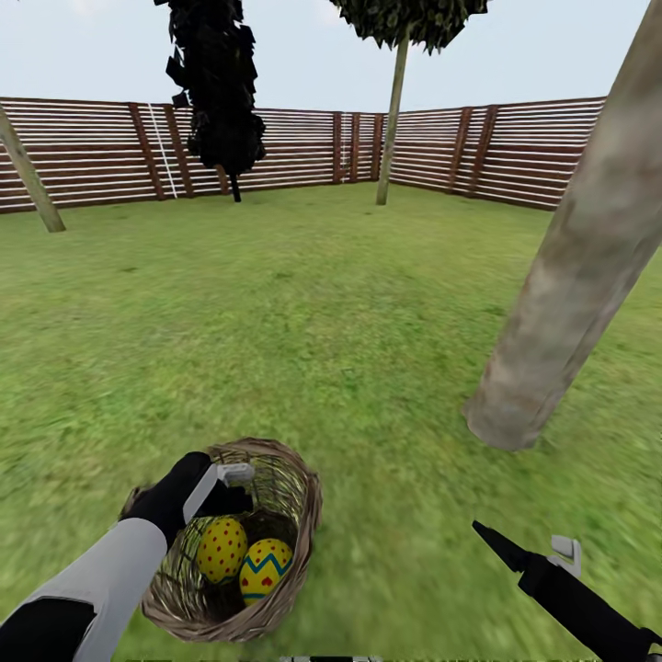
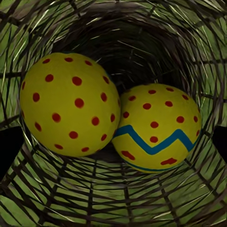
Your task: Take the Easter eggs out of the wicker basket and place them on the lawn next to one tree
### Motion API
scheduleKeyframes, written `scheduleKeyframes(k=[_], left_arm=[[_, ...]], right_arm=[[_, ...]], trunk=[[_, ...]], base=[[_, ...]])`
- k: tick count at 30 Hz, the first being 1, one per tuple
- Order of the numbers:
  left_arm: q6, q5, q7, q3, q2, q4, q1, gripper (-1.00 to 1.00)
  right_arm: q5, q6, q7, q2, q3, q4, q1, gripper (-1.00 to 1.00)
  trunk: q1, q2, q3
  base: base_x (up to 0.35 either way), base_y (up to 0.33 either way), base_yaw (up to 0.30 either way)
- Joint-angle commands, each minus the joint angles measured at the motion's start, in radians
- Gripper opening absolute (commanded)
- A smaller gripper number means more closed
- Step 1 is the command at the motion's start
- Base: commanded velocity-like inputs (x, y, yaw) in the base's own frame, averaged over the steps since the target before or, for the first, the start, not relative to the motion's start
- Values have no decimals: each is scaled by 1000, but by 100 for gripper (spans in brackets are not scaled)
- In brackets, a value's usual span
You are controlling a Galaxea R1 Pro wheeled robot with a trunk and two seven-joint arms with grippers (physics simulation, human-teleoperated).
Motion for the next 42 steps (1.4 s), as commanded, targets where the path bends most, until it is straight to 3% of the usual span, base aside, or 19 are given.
scheduleKeyframes(k=[1,32,42], left_arm=[[-3,8,4,-8,1,-1,-1,100],[-45,9,4,-8,1,-3,0,100],[-47,10,4,-8,1,-3,0,100]], right_arm=[[-3,6,2,1,-2,0,-1,100],[-1,6,0,1,-2,1,-2,100],[-1,6,-1,1,-2,1,-2,100]], trunk=[[0,-1,-5],[14,-8,-125],[14,-8,-125]], base=[[0,0,0],[0,0,0],[0,0,0]])
